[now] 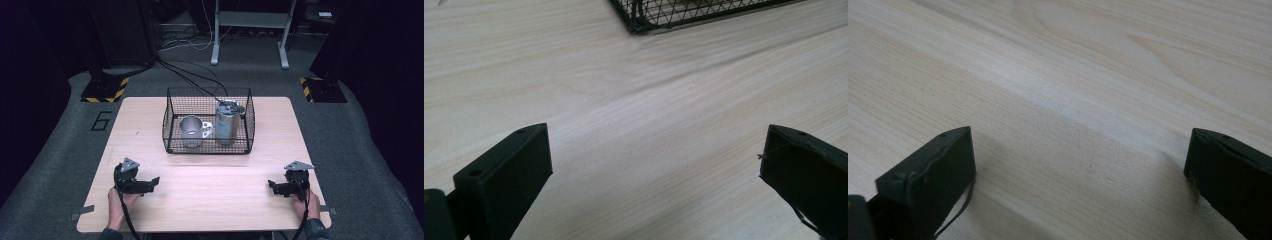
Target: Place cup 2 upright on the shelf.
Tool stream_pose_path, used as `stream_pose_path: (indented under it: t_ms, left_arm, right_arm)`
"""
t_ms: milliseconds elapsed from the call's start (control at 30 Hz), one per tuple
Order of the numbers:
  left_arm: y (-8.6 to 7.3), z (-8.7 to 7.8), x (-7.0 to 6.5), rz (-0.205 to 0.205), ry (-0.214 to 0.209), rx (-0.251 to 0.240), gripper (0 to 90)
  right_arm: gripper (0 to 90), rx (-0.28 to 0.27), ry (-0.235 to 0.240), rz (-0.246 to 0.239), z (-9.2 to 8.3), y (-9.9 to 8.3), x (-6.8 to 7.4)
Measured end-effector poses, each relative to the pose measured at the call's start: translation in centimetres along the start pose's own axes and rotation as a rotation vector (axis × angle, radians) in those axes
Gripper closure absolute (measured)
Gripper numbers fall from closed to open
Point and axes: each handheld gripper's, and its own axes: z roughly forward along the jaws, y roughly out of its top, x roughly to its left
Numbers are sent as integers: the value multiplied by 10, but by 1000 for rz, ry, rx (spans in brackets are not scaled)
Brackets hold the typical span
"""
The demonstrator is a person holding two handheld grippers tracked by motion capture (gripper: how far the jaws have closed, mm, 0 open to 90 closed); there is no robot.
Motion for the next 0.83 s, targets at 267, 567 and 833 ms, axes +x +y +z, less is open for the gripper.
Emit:
stream_pose_path:
  t_ms: [267, 567, 833]
  left_arm:
    - [-14, 9, 6, -16, 28, 19, 1]
    - [-21, 14, 8, -3, 61, 29, 1]
    - [-20, 18, 5, 42, 100, 48, 0]
  right_arm:
    - [0, 4, 0, -1, 0, 0, 0]
    - [0, 4, 0, -1, 0, 0, 0]
    - [0, 4, 0, -2, 0, 0, 0]
